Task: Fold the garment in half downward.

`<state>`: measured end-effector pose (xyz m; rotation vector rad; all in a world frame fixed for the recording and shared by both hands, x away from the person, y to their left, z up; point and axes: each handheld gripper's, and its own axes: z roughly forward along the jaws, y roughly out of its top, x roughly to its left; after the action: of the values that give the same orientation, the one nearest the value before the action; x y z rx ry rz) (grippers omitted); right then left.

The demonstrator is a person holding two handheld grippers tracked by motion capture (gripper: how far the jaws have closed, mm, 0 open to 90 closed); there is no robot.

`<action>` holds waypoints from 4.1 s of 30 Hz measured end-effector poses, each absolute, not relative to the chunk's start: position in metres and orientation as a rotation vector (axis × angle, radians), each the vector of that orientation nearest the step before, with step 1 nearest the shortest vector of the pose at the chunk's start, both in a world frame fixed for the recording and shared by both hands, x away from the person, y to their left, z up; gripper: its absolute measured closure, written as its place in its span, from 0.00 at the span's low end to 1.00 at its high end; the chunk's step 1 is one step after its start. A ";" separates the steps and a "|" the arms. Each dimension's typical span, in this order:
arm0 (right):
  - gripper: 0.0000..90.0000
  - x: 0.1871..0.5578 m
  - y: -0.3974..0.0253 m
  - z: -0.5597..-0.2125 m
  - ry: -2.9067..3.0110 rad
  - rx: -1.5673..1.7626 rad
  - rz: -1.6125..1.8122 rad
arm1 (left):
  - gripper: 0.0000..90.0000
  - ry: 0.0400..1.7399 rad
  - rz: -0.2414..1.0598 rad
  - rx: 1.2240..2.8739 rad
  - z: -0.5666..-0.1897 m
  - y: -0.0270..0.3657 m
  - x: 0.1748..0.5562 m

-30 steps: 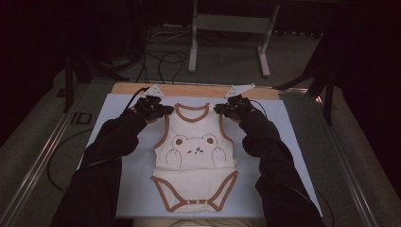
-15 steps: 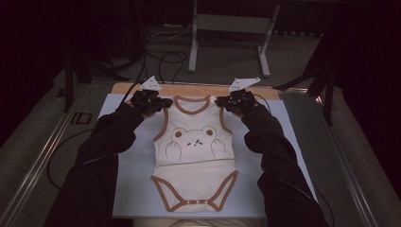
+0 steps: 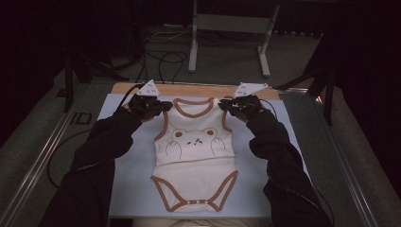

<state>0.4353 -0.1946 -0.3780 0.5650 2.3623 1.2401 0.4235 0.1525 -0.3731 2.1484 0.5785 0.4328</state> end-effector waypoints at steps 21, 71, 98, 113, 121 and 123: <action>0.89 0.403 -0.195 -0.367 2.337 0.470 1.271 | 0.98 0.484 0.410 2.130 -0.372 0.153 0.389; 0.89 0.278 -0.212 -0.430 2.483 0.445 1.357 | 0.98 0.305 0.237 2.165 -0.419 0.147 0.275; 0.88 0.242 -0.214 -0.473 2.595 0.487 1.405 | 0.98 0.292 0.083 2.172 -0.466 0.145 0.238; 0.80 0.230 -0.216 -0.486 2.675 0.483 1.452 | 0.90 0.273 0.009 2.207 -0.483 0.146 0.222; 0.75 0.229 -0.215 -0.489 2.730 0.491 1.482 | 0.83 0.268 -0.045 2.233 -0.493 0.147 0.219; 0.68 0.229 -0.213 -0.491 2.752 0.473 1.464 | 0.79 0.262 -0.039 2.241 -0.493 0.147 0.217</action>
<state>0.2287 -0.2131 -0.4906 0.4733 2.7517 1.4638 0.2168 0.1467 -0.4934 2.2408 0.2619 -0.0388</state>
